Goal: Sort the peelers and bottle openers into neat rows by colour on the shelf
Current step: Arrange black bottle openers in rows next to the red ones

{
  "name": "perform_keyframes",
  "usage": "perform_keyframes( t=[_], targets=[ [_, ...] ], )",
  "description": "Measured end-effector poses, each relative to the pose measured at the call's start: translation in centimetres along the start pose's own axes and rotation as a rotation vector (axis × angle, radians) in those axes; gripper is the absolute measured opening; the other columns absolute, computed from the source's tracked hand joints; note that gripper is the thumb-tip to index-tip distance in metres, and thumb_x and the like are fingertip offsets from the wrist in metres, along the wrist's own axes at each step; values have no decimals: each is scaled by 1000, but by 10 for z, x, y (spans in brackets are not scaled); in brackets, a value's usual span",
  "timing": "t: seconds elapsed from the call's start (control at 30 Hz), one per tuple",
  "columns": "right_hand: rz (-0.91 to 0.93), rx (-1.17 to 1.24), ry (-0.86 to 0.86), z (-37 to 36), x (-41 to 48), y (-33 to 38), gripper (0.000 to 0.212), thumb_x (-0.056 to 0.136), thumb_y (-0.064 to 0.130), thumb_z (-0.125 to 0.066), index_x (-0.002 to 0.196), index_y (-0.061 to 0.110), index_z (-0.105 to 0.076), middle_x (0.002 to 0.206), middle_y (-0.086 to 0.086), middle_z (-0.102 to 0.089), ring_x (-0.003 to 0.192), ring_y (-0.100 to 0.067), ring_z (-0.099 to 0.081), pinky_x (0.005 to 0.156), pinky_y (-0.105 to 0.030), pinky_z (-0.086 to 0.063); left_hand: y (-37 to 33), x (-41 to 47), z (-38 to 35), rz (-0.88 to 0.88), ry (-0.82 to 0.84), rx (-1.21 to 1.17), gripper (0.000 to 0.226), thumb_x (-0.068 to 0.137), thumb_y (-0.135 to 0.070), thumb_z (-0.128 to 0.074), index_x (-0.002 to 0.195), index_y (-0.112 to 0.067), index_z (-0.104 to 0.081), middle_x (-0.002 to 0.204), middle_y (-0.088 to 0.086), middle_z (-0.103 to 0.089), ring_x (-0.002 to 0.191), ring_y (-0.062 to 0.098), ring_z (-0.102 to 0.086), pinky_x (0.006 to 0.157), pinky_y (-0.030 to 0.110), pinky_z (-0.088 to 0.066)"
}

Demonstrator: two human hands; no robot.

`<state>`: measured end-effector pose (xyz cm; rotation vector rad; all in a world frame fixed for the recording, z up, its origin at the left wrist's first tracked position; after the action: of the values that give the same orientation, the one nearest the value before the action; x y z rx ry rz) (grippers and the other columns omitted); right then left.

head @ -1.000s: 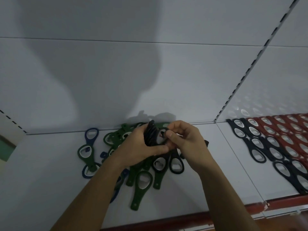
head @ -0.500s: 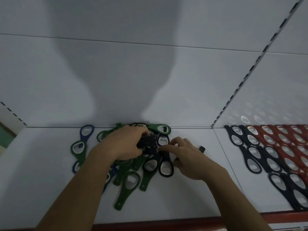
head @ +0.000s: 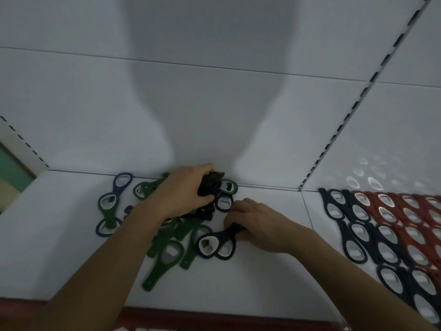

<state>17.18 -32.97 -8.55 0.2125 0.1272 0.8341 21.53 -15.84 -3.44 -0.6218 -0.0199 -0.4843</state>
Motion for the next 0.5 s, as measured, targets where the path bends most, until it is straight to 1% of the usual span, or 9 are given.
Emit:
perform_keyframes(
  t=[0.07,0.1,0.17,0.2,0.23,0.33,0.4,0.43,0.5],
  targets=[
    [29,-87,-23,0,-2,1,22,98,38,-56,115,25,-55,118,5,-53,103,-18,-47,80,-38,-46,4,-4,5,116,-173,-300,41,85,-23,-83,121,-25,-64,99,-11,-69,87,6,-66,82,24,-57],
    [31,-114,-37,-1,-3,-1,22,99,40,-52,114,24,-53,116,5,-53,102,-18,-46,78,-36,-43,6,-10,4,200,-269,-571,38,84,-19,-83,118,-22,-65,91,-9,-67,78,7,-64,73,25,-57],
    [8,-95,-85,1,-7,-4,19,102,38,-51,112,21,-53,107,4,-58,97,-18,-47,74,-34,-37,6,-23,-8,359,-412,-1253,34,82,-16,-79,113,-13,-65,81,-1,-61,65,11,-56,56,27,-52],
    [-12,-56,-116,3,-9,-6,16,103,34,-53,110,20,-55,100,4,-60,92,-16,-48,73,-33,-36,6,-30,-15,408,-465,-1500,32,81,-17,-75,111,-12,-64,80,1,-60,62,12,-54,53,26,-50],
    [-60,25,-123,4,-11,-9,13,103,32,-54,107,19,-56,94,5,-59,86,-14,-48,71,-32,-37,9,-37,-21,422,-511,-1641,30,82,-18,-72,110,-14,-64,80,0,-60,62,11,-53,54,25,-48],
    [-254,454,-188,1,-22,-18,9,102,22,-59,94,19,-56,80,5,-62,65,-8,-57,62,-25,-47,15,-55,-29,377,-589,-1706,22,87,-18,-67,109,-18,-62,83,-1,-57,65,10,-53,58,25,-48],
    [-337,627,-343,4,-25,-21,11,99,14,-62,89,18,-59,74,2,-66,61,-12,-60,58,-21,-50,13,-62,-36,371,-599,-1631,21,89,-17,-67,109,-17,-61,85,1,-57,68,12,-54,60,28,-50],
    [-377,726,-420,4,-26,-22,11,98,12,-64,88,17,-61,73,0,-67,61,-15,-61,58,-23,-50,10,-64,-39,373,-603,-1584,22,88,-17,-69,109,-17,-61,84,1,-57,69,13,-55,61,29,-50],
    [-476,1063,-568,4,-25,-18,11,98,9,-63,87,11,-64,69,-1,-66,58,-16,-56,55,-25,-47,2,-64,-44,386,-617,-1519,25,84,-21,-74,106,-17,-62,82,3,-57,70,14,-56,61,30,-51]
  ],
)
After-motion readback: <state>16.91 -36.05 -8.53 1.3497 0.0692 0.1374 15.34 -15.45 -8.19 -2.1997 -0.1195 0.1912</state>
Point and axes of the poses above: each hand's wrist, its own x-axis towards the middle knuckle, its own z-axis out of the back of the hand, y = z × x, the point moved 6 cm from there along x, towards the middle knuckle
